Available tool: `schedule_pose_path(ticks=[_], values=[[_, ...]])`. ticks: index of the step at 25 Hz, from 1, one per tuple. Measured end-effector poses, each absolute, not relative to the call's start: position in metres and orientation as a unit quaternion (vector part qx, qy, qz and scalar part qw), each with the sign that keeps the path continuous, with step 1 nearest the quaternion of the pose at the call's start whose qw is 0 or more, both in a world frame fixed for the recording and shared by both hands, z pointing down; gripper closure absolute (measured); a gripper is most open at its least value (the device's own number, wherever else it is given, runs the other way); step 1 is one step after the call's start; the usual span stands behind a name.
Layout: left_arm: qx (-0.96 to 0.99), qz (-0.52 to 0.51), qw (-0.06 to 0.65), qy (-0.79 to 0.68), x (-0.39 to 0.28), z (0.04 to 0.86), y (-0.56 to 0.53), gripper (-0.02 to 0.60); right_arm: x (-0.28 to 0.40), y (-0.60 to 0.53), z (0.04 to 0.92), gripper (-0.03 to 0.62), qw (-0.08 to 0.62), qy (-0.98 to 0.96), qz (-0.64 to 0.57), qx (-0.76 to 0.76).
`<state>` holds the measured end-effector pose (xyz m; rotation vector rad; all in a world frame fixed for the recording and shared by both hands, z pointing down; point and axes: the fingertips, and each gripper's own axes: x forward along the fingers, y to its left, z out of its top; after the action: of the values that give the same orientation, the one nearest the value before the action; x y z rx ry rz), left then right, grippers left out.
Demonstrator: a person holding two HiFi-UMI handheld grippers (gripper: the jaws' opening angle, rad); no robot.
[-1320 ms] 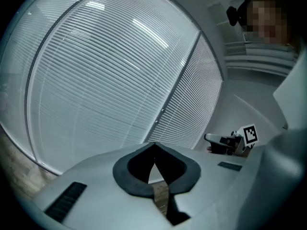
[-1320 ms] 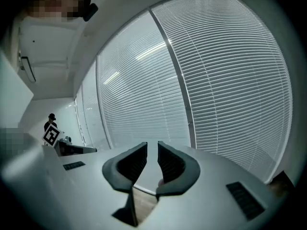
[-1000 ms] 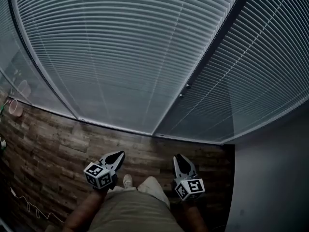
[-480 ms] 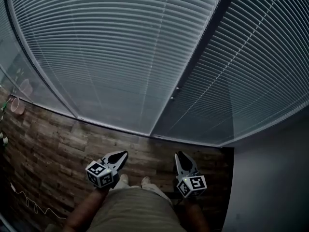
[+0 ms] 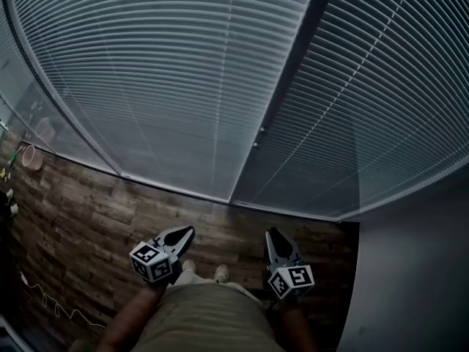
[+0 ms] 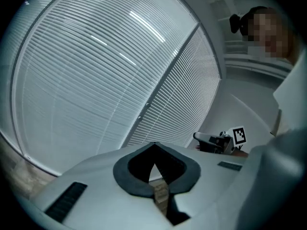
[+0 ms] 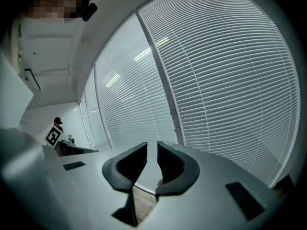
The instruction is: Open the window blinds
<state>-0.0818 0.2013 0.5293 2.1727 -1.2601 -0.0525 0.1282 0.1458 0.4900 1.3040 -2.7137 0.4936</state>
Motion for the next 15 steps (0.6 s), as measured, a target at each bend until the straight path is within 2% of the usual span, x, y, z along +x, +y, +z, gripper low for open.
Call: schedule_pose_path(ticks=[9, 15], values=[[0.811, -0.024, 0.312, -0.494, -0.071, 0.538, 0.197, 0.568, 0.159, 0.145, 0.484, 0.562, 0.000, -0.881, 0.258, 0.396], [0.802, -0.022, 0.313, -0.509, -0.065, 0.540, 0.192, 0.571, 0.174, 0.142, 0.483, 0.583, -0.002, -0.880, 0.262, 0.396]])
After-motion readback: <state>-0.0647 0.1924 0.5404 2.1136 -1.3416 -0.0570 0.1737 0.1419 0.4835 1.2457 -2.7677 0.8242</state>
